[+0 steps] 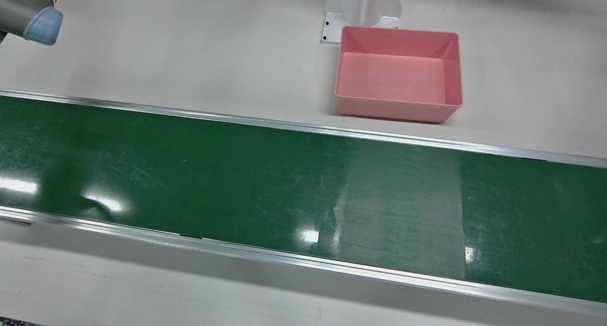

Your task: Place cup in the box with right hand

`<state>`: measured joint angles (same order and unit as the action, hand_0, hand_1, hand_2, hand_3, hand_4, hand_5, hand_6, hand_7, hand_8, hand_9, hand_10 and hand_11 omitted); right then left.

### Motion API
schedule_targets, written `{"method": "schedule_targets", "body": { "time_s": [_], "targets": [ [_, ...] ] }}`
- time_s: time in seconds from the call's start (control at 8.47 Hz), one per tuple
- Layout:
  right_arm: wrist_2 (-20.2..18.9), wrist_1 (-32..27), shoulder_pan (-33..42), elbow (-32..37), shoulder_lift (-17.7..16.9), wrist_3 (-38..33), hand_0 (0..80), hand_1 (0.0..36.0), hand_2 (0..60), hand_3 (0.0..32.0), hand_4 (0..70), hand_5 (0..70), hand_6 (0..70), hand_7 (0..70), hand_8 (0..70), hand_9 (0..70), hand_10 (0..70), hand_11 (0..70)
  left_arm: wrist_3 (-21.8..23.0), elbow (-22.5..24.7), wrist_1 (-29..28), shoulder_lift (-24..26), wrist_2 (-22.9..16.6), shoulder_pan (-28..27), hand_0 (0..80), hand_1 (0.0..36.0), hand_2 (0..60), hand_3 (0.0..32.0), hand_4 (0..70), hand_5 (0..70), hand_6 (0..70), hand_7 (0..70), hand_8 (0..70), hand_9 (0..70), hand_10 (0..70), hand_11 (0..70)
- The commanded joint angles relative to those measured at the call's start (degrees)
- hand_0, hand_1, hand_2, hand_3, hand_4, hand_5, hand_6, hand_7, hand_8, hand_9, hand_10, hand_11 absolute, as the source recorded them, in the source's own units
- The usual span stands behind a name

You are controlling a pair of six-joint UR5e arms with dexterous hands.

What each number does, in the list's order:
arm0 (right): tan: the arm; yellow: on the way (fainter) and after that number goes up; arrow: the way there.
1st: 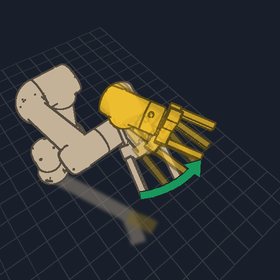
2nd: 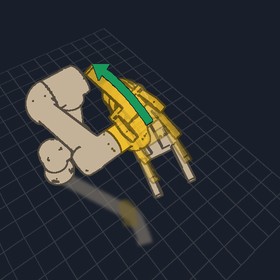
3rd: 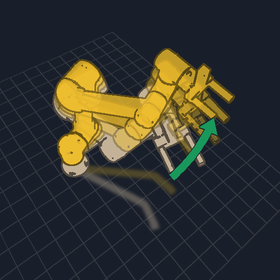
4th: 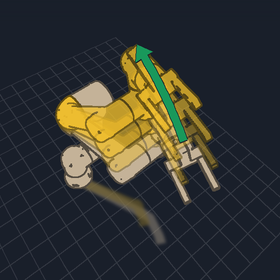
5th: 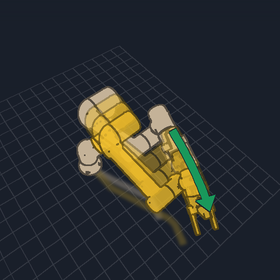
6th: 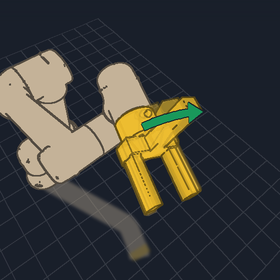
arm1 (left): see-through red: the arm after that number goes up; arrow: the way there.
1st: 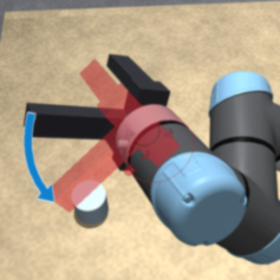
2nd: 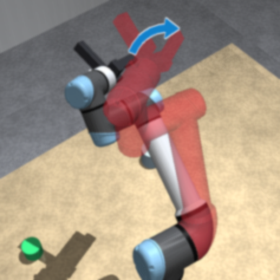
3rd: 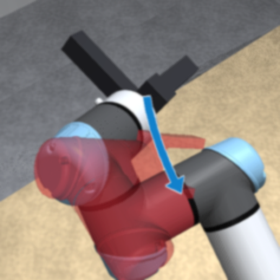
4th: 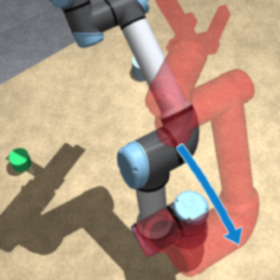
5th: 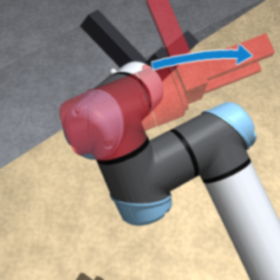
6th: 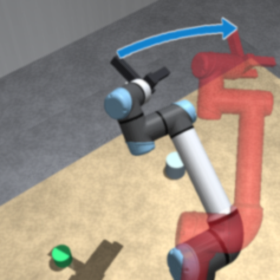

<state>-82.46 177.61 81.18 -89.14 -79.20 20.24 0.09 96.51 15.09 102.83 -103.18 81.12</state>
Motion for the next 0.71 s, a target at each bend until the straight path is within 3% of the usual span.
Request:
{"method": "schedule_targets", "body": {
  "time_s": [0.0, 0.59],
  "targets": [
    [0.02, -0.07, 0.12, -0.15, -0.17, -0.03, 43.8, 13.0, 17.9, 32.0, 0.0, 3.8, 0.0, 10.1, 0.0, 2.4, 3.7, 6.9, 0.0, 0.0, -0.07, 0.0, 0.0, 0.0, 0.0, 0.0, 0.0, 0.0, 0.0, 0.0, 0.0, 0.0, 0.0, 0.0, 0.0, 0.0],
    [0.11, -0.07, 0.3, -0.24, 0.01, -0.12, 45.3, 11.2, 12.1, 32.0, 0.0, 3.4, 0.0, 9.7, 0.0, 1.8, 3.5, 6.5, 0.0, 0.0, 0.02, 0.0, 0.0, 0.0, 0.0, 0.0, 0.0, 0.0, 0.0, 0.0, 0.0, 0.0, 0.0, 0.0, 0.0, 0.0]
  ]
}}
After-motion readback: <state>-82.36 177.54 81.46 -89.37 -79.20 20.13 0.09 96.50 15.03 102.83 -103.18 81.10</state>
